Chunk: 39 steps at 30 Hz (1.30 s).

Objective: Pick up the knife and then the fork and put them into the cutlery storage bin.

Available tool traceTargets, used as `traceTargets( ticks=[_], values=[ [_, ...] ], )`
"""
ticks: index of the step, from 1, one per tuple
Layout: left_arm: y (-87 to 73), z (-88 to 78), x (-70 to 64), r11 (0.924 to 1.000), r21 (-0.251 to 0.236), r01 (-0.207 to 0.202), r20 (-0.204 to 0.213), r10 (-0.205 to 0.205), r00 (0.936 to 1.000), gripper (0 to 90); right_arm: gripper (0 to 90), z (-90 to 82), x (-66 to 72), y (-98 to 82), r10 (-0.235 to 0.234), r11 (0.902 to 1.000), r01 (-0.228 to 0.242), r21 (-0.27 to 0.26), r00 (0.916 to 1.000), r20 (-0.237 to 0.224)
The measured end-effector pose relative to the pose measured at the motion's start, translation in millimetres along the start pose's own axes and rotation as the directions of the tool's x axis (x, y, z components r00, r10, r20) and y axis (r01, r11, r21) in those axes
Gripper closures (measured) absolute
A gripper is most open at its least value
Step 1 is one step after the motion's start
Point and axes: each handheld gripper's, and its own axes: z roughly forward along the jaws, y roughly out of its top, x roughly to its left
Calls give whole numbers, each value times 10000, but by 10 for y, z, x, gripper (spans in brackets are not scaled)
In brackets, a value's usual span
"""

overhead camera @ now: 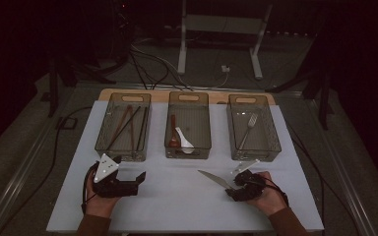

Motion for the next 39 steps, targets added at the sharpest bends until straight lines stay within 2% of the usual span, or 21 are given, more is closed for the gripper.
traceTargets(
  ticks=[5,20,29,39],
  values=[
    [-1,3,-2,10000,10,6,-3,-6,10000,7,589,-7,7,2,-213,9998,213,42,9998,-36],
    [-1,7,-5,10000,18,0,12,0,10000,7,721,-6,44,12,-558,9984,561,111,9982,-236],
    [-1,10,-12,10000,35,-12,28,12,10000,6,757,-2,62,13,-415,9990,419,155,9989,-232],
    [1,6,-13,10000,18,-22,24,22,10000,6,785,-2,98,8,-617,9980,617,168,9981,2]
  ],
)
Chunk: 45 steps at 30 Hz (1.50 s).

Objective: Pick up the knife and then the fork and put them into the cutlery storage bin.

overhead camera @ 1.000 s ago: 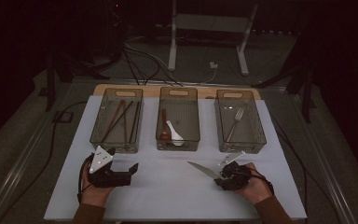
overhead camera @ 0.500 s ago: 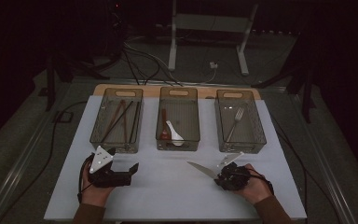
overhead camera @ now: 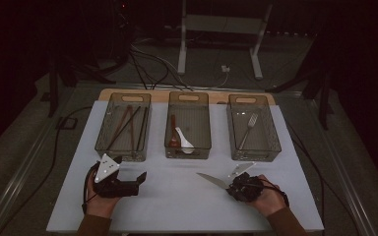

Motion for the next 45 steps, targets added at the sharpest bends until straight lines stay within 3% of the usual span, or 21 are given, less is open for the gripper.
traceTargets(
  ticks=[4,9,15,24,29,33,39,43,45],
  values=[
    [-3,1,1,10000,16,1,12,-1,10000,7,806,-4,2,20,139,9998,-139,108,9999,30],
    [-4,15,-5,10000,38,-23,22,23,10000,7,806,-14,-71,-63,581,9970,-603,-490,9972,-464],
    [-2,24,-25,10000,38,-38,100,37,9999,7,806,-16,-114,-77,750,9952,-791,-584,9947,-704],
    [55,227,-287,9985,285,-472,830,447,9955,7,806,-24,-142,-93,983,9915,-1045,-779,9919,-803],
    [77,486,-523,9942,811,-712,1603,575,9854,7,806,-46,-127,-90,911,9899,-990,-1012,9927,-796],
    [79,728,-700,9887,1326,-703,2170,402,9754,7,806,-54,-114,-94,844,9881,-940,-1217,9931,-816],
    [125,1066,-881,9836,1800,-133,2689,-362,9625,16,806,-69,-104,-94,765,9858,-872,-1434,9940,-783],
    [124,1250,-969,9776,2093,226,2674,-795,9603,47,806,-90,-100,-95,725,9830,-845,-1629,9943,-780],
    [130,1323,-1003,9752,2183,361,2813,-983,9546,65,806,-97,-95,-94,661,9820,-781,-1720,9950,-746]
  ],
)
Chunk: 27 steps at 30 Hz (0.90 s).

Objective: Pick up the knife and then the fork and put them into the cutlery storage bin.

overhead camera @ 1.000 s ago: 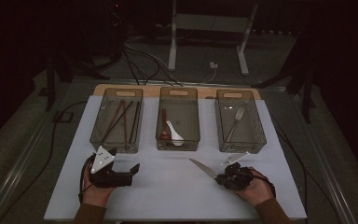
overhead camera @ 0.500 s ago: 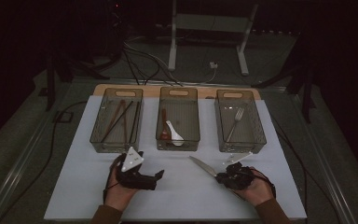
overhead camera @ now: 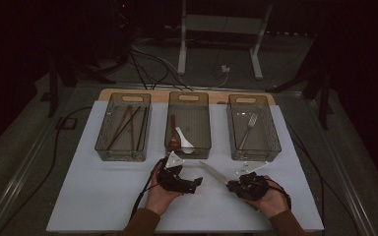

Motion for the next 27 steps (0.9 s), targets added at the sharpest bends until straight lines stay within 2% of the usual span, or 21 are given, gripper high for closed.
traceTargets(
  ticks=[3,6,8,12,14,18,21,24,27],
  values=[
    [38,90,-28,9997,5,236,221,-236,9995,113,806,-11,16,5,-32,9999,33,-135,10000,24],
    [79,158,-50,9990,-17,454,641,-452,9969,178,806,-25,38,15,-73,9995,73,-298,10000,12],
    [98,185,-64,9982,-106,594,944,-582,9938,262,806,-29,53,25,-164,9991,163,-381,9999,-18],
    [125,214,-59,9934,-328,1095,1663,-1026,9807,409,806,-32,79,40,-343,9979,341,-551,9994,-29],
    [140,222,-63,9903,-423,1320,1863,-1220,9749,449,806,-34,91,43,-392,9975,390,-596,9992,-26],
    [166,247,-80,9836,-554,1717,2457,-1532,9572,552,806,-48,109,54,-438,9962,434,-761,9990,-41],
    [180,253,-98,9787,-676,1941,2717,-1691,9474,609,805,-76,110,60,-539,9940,529,-961,9985,-71],
    [191,246,-112,9767,-779,2002,2809,-1712,9443,675,804,-98,116,60,-588,9921,579,-1112,9983,-55],
    [203,226,-123,9749,-860,2055,2915,-1726,9409,703,803,-120,117,62,-540,9917,530,-1173,9985,-54]
  ],
)
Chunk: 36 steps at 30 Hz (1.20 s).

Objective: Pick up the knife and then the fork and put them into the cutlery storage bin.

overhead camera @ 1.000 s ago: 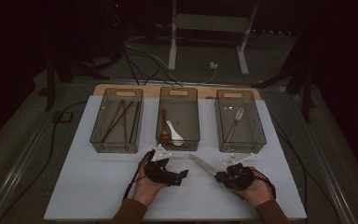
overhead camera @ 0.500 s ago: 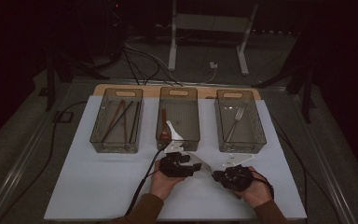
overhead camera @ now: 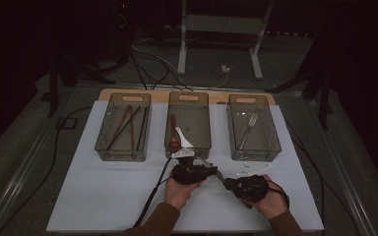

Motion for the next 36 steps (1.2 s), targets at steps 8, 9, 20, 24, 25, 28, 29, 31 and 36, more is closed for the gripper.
traceTargets(
  ticks=[8,9,20,24,25,28,29,31,36],
  values=[
    [45,-51,-116,9992,-200,-337,145,340,9993,748,727,61,4,-21,28,9995,-28,330,10000,-9],
    [53,-56,-135,9991,-216,-360,129,363,9993,752,736,71,5,-20,56,9994,-56,336,10000,5],
    [99,-94,-163,9988,-351,-341,281,351,9990,586,804,66,18,-8,-93,9996,95,256,9999,-59],
    [111,-178,-155,9978,-483,-458,-167,450,9988,379,804,56,7,-11,-1,9998,1,182,10000,10],
    [112,-208,-160,9966,-511,-648,-414,628,9972,345,804,52,-1,-12,12,9999,-13,162,10000,18],
    [124,-326,-146,9936,-551,-990,-1019,931,9904,219,804,44,-8,-14,107,9999,-108,115,9999,53],
    [129,-375,-143,9915,-513,-1199,-1307,1124,9850,187,804,43,-9,-14,121,9999,-122,105,9999,95],
    [131,-485,-136,9864,-434,-1585,-1830,1481,9719,164,804,36,-14,-14,156,9998,-158,96,9998,128],
    [117,-798,-102,9718,-227,-2346,-2878,2184,9325,70,804,19,-40,-14,296,9996,-297,15,9992,272]
  ],
)
